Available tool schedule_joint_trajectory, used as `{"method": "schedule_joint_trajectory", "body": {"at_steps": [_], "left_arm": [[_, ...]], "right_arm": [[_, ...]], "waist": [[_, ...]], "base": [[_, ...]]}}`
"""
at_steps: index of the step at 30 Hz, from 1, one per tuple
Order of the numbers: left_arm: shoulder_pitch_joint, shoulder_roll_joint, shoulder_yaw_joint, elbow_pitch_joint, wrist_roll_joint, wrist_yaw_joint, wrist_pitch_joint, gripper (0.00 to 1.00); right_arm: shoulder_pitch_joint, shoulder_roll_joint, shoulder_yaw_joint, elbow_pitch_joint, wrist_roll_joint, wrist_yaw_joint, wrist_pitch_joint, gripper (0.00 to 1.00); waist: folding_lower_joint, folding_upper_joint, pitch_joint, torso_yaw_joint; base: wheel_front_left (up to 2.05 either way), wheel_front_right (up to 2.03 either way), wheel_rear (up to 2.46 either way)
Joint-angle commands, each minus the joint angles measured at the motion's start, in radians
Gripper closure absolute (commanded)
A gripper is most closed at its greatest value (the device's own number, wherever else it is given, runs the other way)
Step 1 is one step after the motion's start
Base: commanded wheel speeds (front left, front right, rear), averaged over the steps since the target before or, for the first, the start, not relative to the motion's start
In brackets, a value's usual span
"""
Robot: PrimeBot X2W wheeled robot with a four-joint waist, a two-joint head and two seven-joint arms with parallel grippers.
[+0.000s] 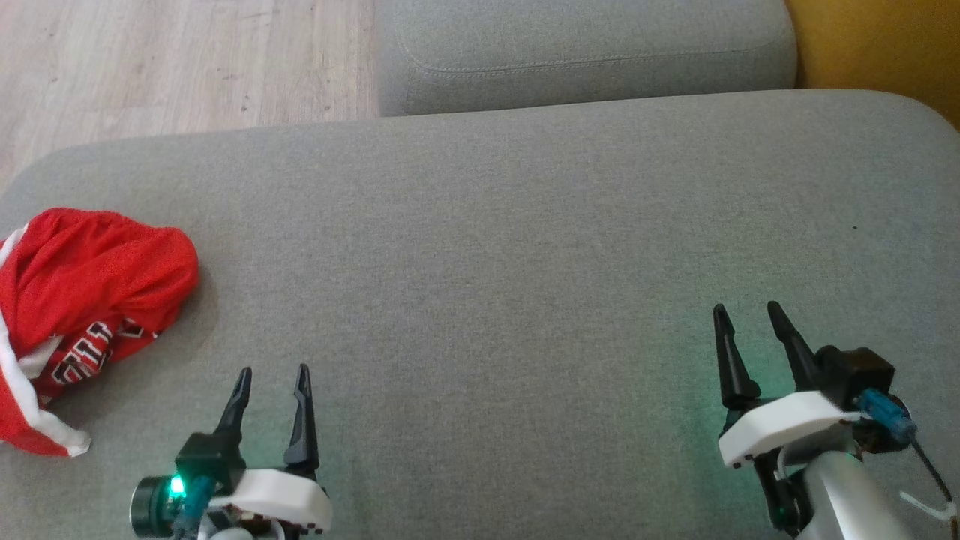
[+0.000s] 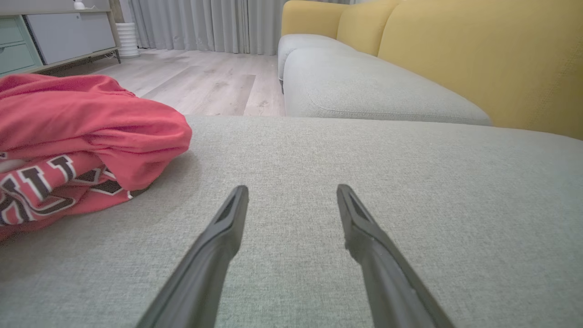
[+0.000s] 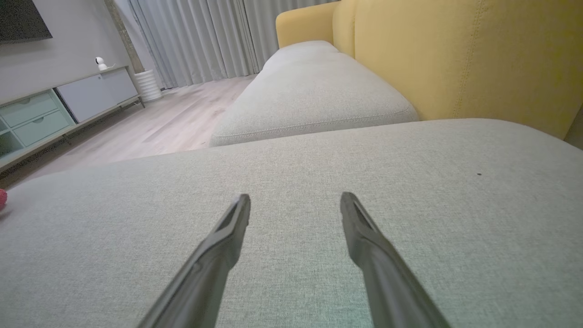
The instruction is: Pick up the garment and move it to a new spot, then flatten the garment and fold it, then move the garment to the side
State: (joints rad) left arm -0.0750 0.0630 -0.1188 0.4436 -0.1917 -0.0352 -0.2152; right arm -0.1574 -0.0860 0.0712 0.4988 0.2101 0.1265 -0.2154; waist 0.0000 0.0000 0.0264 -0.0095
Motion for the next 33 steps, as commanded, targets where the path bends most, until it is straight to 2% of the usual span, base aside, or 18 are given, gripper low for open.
{"method": "schedule_joint_trajectory", "body": {"at_steps": [1, 10, 26, 33], "left_arm": [[-0.022, 0.009, 0.027, -0.024, 0.036, 0.005, -0.021, 0.00], [-0.016, 0.000, 0.033, -0.017, 0.132, 0.012, -0.047, 0.00], [0.001, -0.011, 0.061, -0.045, 0.112, 0.024, -0.047, 0.00], [-0.009, -0.012, 0.053, -0.048, 0.101, 0.028, -0.047, 0.00]], "right_arm": [[-0.047, -0.006, 0.022, -0.018, -0.038, 0.004, -0.021, 0.00], [-0.056, 0.003, 0.015, 0.009, -0.138, 0.004, -0.046, 0.00], [-0.045, 0.021, -0.032, -0.001, -0.125, 0.004, -0.046, 0.00], [-0.045, 0.018, -0.013, -0.017, -0.117, 0.004, -0.046, 0.00]], "waist": [[0.0000, 0.0000, 0.001, 0.001], [0.0000, 0.0000, 0.007, 0.001], [0.0000, 0.0000, 0.007, 0.008], [0.0000, 0.0000, 0.028, 0.067]], "base": [[0.00, 0.00, 0.00], [0.00, 0.00, 0.00], [0.00, 0.00, 0.00], [0.00, 0.00, 0.00]]}}
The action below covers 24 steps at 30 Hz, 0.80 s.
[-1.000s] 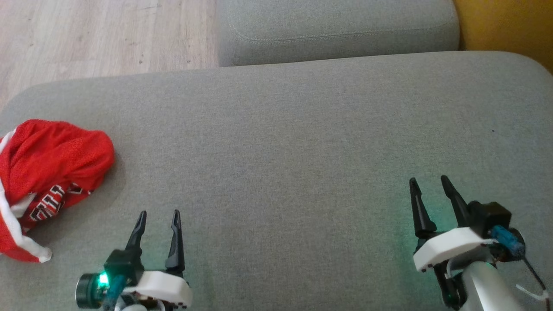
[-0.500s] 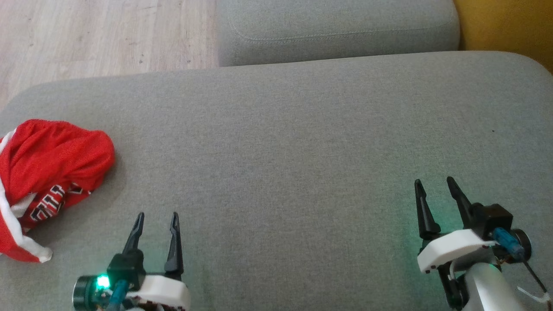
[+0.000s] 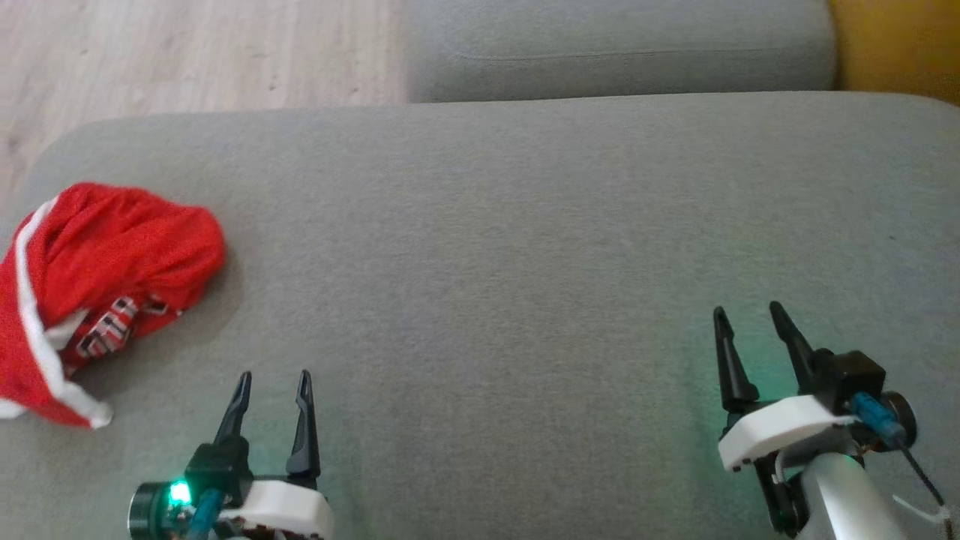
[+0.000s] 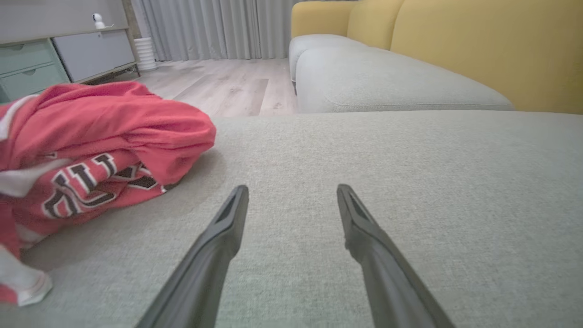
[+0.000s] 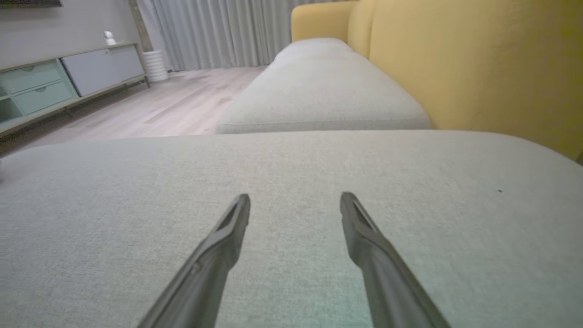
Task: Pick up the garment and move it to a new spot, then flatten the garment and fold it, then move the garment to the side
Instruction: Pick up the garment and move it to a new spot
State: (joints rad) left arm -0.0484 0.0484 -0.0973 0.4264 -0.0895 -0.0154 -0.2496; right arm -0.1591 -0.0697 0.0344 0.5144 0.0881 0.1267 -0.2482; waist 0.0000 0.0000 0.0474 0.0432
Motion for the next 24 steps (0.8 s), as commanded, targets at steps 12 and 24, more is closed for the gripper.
{"method": "schedule_joint_trajectory", "body": {"at_steps": [12, 24], "left_arm": [[-0.034, 0.002, -0.001, -0.045, -0.039, 0.023, -0.012, 0.00], [-0.020, 0.002, 0.031, -0.067, -0.041, 0.020, -0.012, 0.00]], "right_arm": [[-0.050, -0.013, 0.108, -0.051, 0.029, 0.004, -0.014, 0.00], [-0.066, -0.011, 0.174, -0.048, 0.041, 0.004, -0.014, 0.00]], "waist": [[0.0000, 0.0000, 0.046, 0.278], [0.0000, 0.0000, 0.069, 0.382]], "base": [[0.00, 0.00, 0.00], [0.00, 0.00, 0.00]]}}
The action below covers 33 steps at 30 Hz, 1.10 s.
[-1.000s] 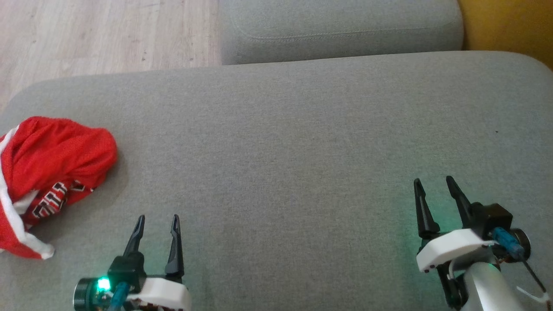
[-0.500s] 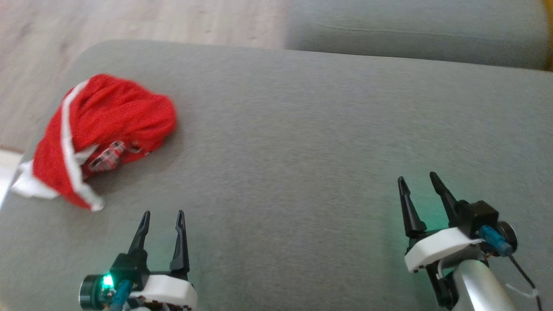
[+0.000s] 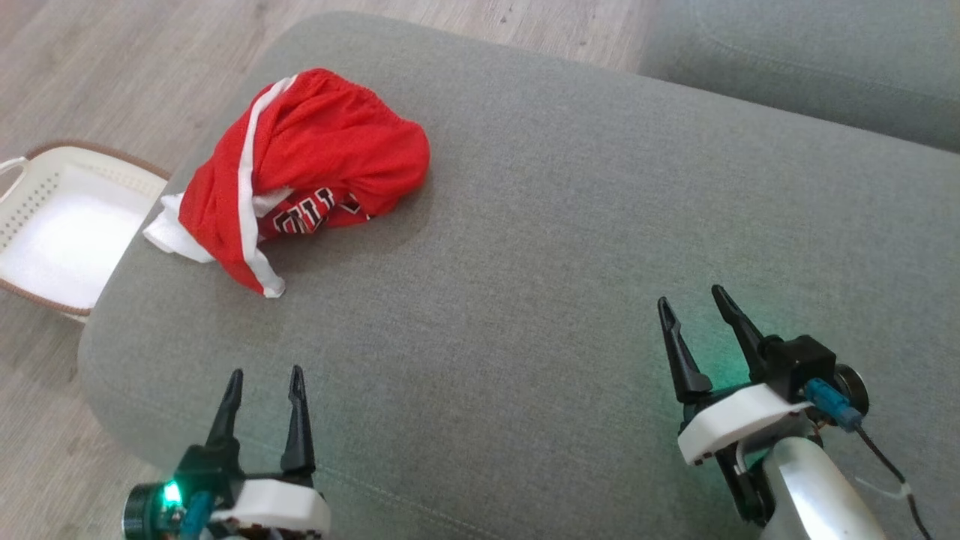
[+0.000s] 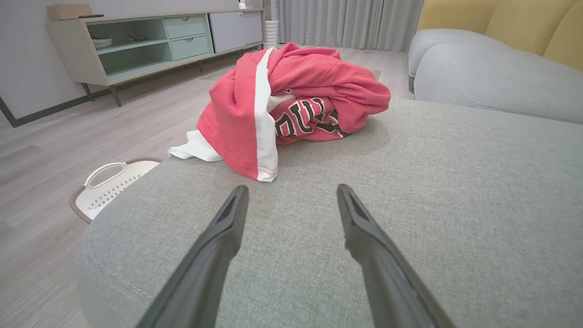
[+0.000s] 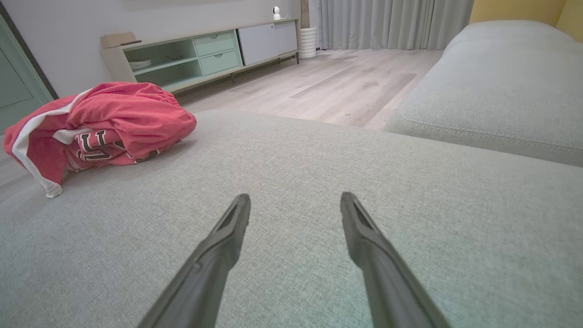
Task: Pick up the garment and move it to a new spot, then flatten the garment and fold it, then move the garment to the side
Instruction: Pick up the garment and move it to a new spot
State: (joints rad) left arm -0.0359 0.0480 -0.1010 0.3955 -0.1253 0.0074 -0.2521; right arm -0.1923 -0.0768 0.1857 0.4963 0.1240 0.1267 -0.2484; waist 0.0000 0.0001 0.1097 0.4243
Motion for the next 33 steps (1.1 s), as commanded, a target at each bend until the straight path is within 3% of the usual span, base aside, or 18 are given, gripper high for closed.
{"method": "schedule_joint_trajectory", "body": {"at_steps": [1, 9, 16, 23, 28, 33], "left_arm": [[-0.041, 0.002, 0.039, -0.042, -0.001, -0.007, -0.010, 0.00], [-0.209, 0.031, 0.095, -0.064, 0.023, -0.062, -0.010, 0.00], [-0.475, 0.157, 0.109, 0.118, 0.052, -0.092, 0.023, 0.00], [-0.646, 0.261, 0.122, 0.292, 0.077, -0.077, 0.114, 0.00], [-0.696, 0.295, 0.140, 0.381, 0.078, -0.034, 0.165, 0.00], [-0.711, 0.305, 0.164, 0.466, 0.046, -0.027, 0.206, 0.00]], "right_arm": [[-0.034, -0.006, 0.025, -0.031, 0.006, 0.004, -0.013, 0.00], [-0.047, -0.038, 0.045, -0.048, 0.020, 0.004, -0.013, 0.00], [-0.070, -0.064, 0.075, -0.066, 0.036, 0.004, -0.013, 0.00], [-0.095, -0.097, 0.090, -0.078, 0.050, 0.004, -0.013, 0.00], [-0.103, -0.122, 0.089, -0.087, 0.057, 0.004, -0.013, 0.00], [-0.111, -0.129, 0.089, -0.094, 0.063, 0.004, -0.013, 0.00]], "waist": [[0.0000, -0.0001, 0.012, -0.002], [0.0000, -0.0001, 0.075, -0.040], [0.0000, -0.0001, 0.146, -0.098], [0.0000, -0.0001, 0.217, -0.154], [0.0000, -0.0001, 0.258, -0.180], [0.0000, -0.0001, 0.278, -0.200]], "base": [[0.00, 0.00, 0.00], [0.00, 0.00, 0.00], [0.00, 0.00, 0.00], [0.00, 0.00, 0.00], [0.00, 0.00, 0.00], [0.00, 0.00, 0.00]]}}
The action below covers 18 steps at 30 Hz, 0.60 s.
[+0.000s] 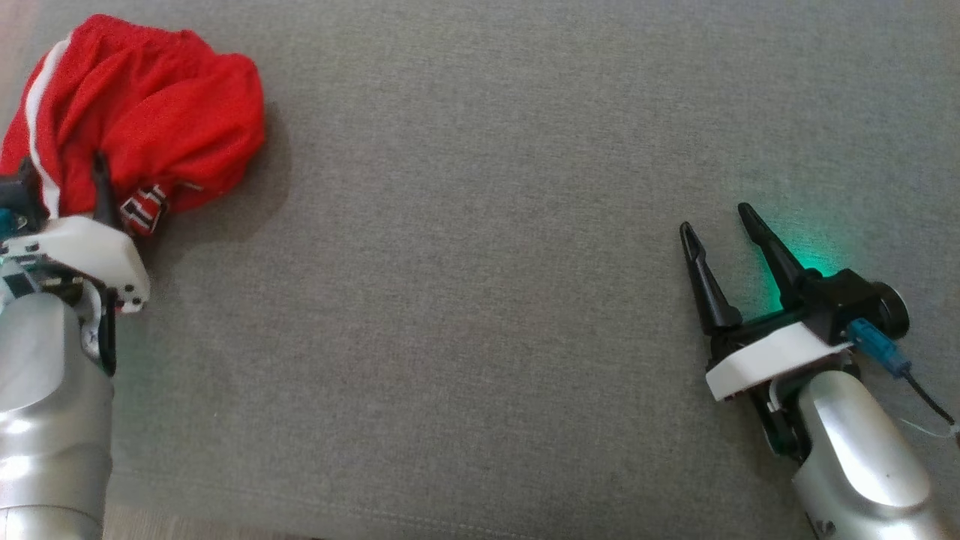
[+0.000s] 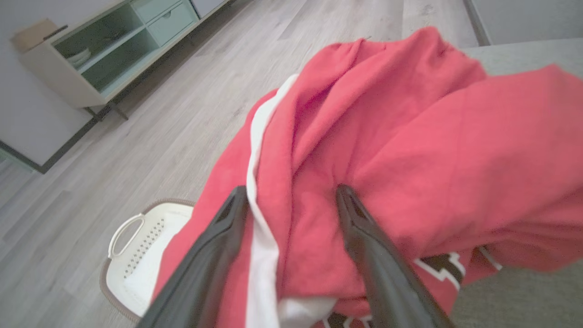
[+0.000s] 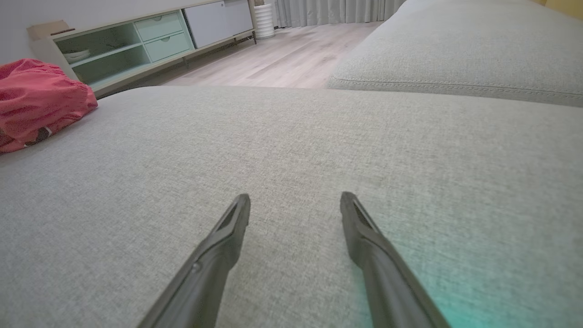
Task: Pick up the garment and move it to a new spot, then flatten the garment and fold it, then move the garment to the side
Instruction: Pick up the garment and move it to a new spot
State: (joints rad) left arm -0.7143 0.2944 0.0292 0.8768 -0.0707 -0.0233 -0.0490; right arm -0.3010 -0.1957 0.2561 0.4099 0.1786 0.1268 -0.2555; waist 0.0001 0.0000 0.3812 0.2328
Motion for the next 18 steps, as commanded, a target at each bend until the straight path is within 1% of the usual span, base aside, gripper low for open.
{"method": "schedule_joint_trajectory", "body": {"at_steps": [1, 2, 3, 4, 8, 12, 15, 18], "left_arm": [[-0.033, 0.057, 0.038, -0.006, -0.017, 0.002, 0.007, 0.00], [-0.033, 0.057, 0.040, 0.002, -0.022, 0.002, 0.008, 0.00], [-0.034, 0.058, 0.036, 0.008, -0.022, -0.003, 0.007, 0.30], [-0.035, 0.059, 0.036, 0.012, -0.024, -0.005, 0.001, 1.00], [-0.049, 0.062, 0.019, -0.003, -0.016, -0.006, -0.051, 1.00], [-0.084, 0.066, -0.016, -0.057, 0.010, -0.012, -0.128, 1.00], [-0.116, 0.062, -0.046, -0.105, 0.024, -0.028, -0.164, 1.00], [-0.140, 0.054, -0.081, -0.160, 0.034, -0.050, -0.184, 1.00]], "right_arm": [[-0.003, -0.011, 0.019, -0.008, 0.010, 0.004, -0.006, 0.00], [-0.004, -0.011, 0.019, -0.008, 0.012, 0.004, -0.006, 0.00], [-0.005, -0.010, 0.019, -0.008, 0.014, 0.004, -0.006, 0.00], [-0.006, -0.008, 0.018, -0.008, 0.015, 0.004, -0.006, 0.00], [-0.007, 0.003, 0.017, -0.002, 0.023, 0.004, -0.006, 0.00], [0.002, 0.023, 0.014, 0.005, 0.028, 0.004, -0.006, 0.00], [0.013, 0.043, 0.009, 0.010, 0.030, 0.004, -0.006, 0.00], [0.025, 0.064, 0.011, 0.017, 0.031, 0.004, -0.006, 0.00]], "waist": [[-0.0001, 0.0000, 0.008, -0.010], [-0.0001, 0.0000, 0.009, -0.012], [-0.0001, 0.0000, 0.009, -0.015], [-0.0001, 0.0000, 0.007, -0.017], [-0.0001, 0.0000, -0.010, -0.024], [-0.0001, 0.0000, -0.043, -0.036], [-0.0001, 0.0000, -0.074, -0.053], [-0.0001, 0.0000, -0.110, -0.085]], "base": [[0.00, 0.00, 0.00], [0.00, 0.00, 0.00], [0.00, 0.00, 0.00], [0.00, 0.00, 0.00], [0.00, 0.00, 0.00], [0.00, 0.00, 0.00], [0.00, 0.00, 0.00], [0.00, 0.00, 0.00]]}}
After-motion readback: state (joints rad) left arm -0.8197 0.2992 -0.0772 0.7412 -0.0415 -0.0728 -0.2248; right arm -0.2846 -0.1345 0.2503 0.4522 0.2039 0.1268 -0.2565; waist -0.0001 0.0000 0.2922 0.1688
